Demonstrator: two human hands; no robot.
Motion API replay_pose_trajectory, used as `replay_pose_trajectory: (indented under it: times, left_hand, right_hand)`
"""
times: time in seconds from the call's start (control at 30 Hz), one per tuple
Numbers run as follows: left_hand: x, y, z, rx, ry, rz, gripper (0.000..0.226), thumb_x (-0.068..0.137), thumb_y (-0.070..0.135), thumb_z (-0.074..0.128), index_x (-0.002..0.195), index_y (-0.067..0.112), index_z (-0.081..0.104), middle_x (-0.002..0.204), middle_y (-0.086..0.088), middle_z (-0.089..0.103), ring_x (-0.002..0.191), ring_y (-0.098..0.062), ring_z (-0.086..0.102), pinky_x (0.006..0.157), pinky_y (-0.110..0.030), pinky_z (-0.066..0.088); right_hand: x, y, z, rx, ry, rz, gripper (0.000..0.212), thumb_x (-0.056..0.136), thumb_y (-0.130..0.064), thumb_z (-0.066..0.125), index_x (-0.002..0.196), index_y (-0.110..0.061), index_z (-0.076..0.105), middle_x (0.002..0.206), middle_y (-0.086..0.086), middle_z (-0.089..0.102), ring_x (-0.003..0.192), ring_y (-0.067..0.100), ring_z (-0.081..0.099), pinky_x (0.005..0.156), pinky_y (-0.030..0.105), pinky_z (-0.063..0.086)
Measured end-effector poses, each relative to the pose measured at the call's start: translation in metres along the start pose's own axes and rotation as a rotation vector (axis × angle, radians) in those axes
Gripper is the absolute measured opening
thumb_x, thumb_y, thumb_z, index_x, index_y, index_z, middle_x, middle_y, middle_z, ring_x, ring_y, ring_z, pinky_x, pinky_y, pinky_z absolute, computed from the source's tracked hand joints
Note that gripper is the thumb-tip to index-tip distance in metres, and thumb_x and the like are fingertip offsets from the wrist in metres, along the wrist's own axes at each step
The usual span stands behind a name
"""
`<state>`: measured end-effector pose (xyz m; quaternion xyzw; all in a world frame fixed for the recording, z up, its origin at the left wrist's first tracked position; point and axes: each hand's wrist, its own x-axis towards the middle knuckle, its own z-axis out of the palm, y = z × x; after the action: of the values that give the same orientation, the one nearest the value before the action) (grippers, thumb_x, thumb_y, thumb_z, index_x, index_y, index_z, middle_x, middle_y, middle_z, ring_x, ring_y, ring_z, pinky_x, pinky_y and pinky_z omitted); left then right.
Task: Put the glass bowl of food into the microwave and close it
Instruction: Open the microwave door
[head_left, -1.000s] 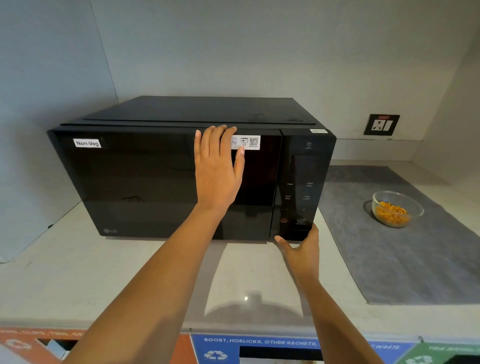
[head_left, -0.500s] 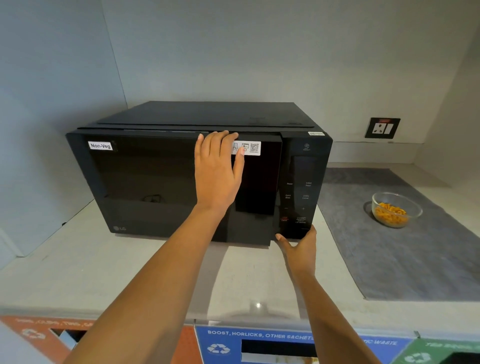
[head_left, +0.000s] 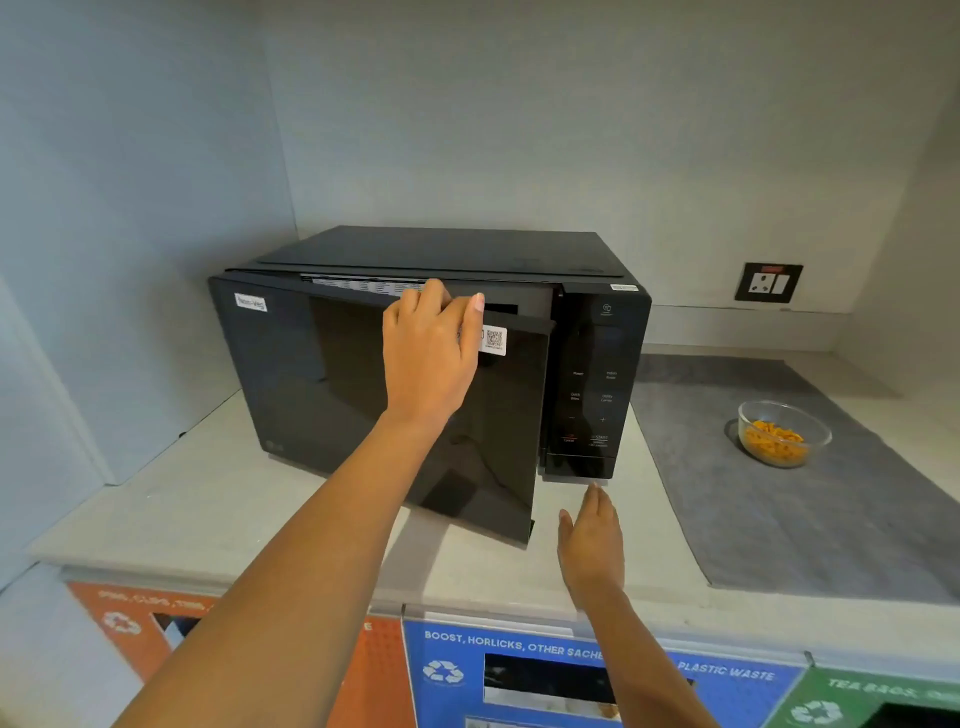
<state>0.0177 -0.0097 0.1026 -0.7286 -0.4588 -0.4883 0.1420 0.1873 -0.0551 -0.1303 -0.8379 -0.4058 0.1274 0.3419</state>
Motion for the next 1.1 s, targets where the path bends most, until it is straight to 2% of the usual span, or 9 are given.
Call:
replay_pose_trajectory:
  times: [0.13,0.27,0.47,0.53,0.63,0.8,0.93,1.03,1.1]
  left_hand:
    - [-0.008,-0.001,-0.025,-0.051,0.026,-0.035,0.057,0.097,0.036,0.024,0.094,0.012,0.076,0.086,-0.005,0.062,0.086,-0.022,0.055,0.077,-0.033,0.039]
    - [-0.012,-0.006,-0.051,-0.14,0.031,-0.08,0.054,0.099,0.033,0.031,0.079,0.014,0.078,0.074,0.004,0.047,0.08,-0.019,0.052,0.077,-0.036,0.042]
    - [-0.008,-0.033,-0.109,-0.014,-0.122,-0.21,0.055,0.096,0.047,0.037,0.062,0.024,0.073,0.067,0.008,0.05,0.076,-0.01,0.05,0.067,-0.027,0.034]
    - [0.0,-0.043,-0.133,0.026,-0.219,-0.268,0.047,0.093,0.049,0.044,0.066,0.024,0.074,0.073,0.009,0.055,0.076,-0.015,0.053,0.069,-0.028,0.037]
    - [0.007,-0.056,-0.159,0.195,-0.378,-0.322,0.033,0.09,0.043,0.054,0.091,0.02,0.077,0.098,-0.008,0.07,0.09,-0.03,0.062,0.073,-0.033,0.045]
    - [0.009,-0.074,-0.183,0.468,-0.469,-0.345,0.029,0.091,0.029,0.056,0.109,0.013,0.073,0.117,-0.015,0.067,0.106,-0.037,0.062,0.083,-0.039,0.05]
    - [0.01,-0.092,-0.19,0.696,-0.566,-0.355,0.025,0.09,0.014,0.054,0.11,0.008,0.069,0.114,-0.013,0.067,0.101,-0.034,0.064,0.071,-0.033,0.047]
    - [0.004,-0.1,-0.185,0.845,-0.578,-0.352,0.02,0.088,0.002,0.052,0.097,0.007,0.068,0.098,-0.009,0.068,0.096,-0.029,0.066,0.052,-0.022,0.029]
    - [-0.002,-0.105,-0.179,0.925,-0.575,-0.369,0.019,0.085,-0.004,0.052,0.092,0.007,0.067,0.085,-0.006,0.065,0.094,-0.026,0.065,0.05,-0.021,0.023]
  right_hand:
    - [-0.004,0.001,-0.004,-0.163,-0.076,-0.087,0.057,0.096,-0.042,0.031,0.146,-0.019,0.016,0.157,0.001,0.015,0.143,0.023,0.017,0.116,0.037,0.018]
    - [-0.004,0.003,-0.007,-0.262,-0.098,-0.147,0.057,0.097,-0.042,0.025,0.147,-0.017,0.012,0.157,0.003,0.01,0.145,0.024,0.011,0.117,0.036,0.01]
    - [-0.005,0.004,-0.011,-0.249,-0.106,-0.207,0.054,0.098,-0.037,0.027,0.145,-0.011,0.019,0.156,0.007,0.018,0.143,0.025,0.017,0.118,0.037,0.015]
    - [-0.005,0.005,-0.012,-0.255,-0.108,-0.223,0.053,0.098,-0.036,0.027,0.144,-0.01,0.021,0.155,0.008,0.019,0.143,0.026,0.018,0.118,0.038,0.016]
    - [-0.008,0.005,-0.012,-0.279,-0.122,-0.231,0.053,0.098,-0.036,0.026,0.144,-0.011,0.02,0.156,0.008,0.018,0.143,0.026,0.017,0.118,0.038,0.016]
    - [-0.008,0.006,-0.013,-0.29,-0.139,-0.251,0.053,0.098,-0.036,0.027,0.144,-0.01,0.021,0.155,0.009,0.019,0.143,0.027,0.018,0.118,0.039,0.017]
    - [-0.007,0.005,-0.014,-0.287,-0.142,-0.261,0.052,0.098,-0.035,0.027,0.143,-0.01,0.023,0.155,0.009,0.021,0.142,0.027,0.019,0.118,0.039,0.017]
    - [-0.008,0.006,-0.013,-0.303,-0.134,-0.27,0.052,0.098,-0.035,0.027,0.143,-0.01,0.024,0.154,0.009,0.022,0.142,0.027,0.02,0.118,0.039,0.018]
    - [-0.007,0.006,-0.014,-0.313,-0.133,-0.272,0.052,0.098,-0.036,0.026,0.143,-0.01,0.023,0.155,0.008,0.021,0.142,0.026,0.02,0.118,0.038,0.018]
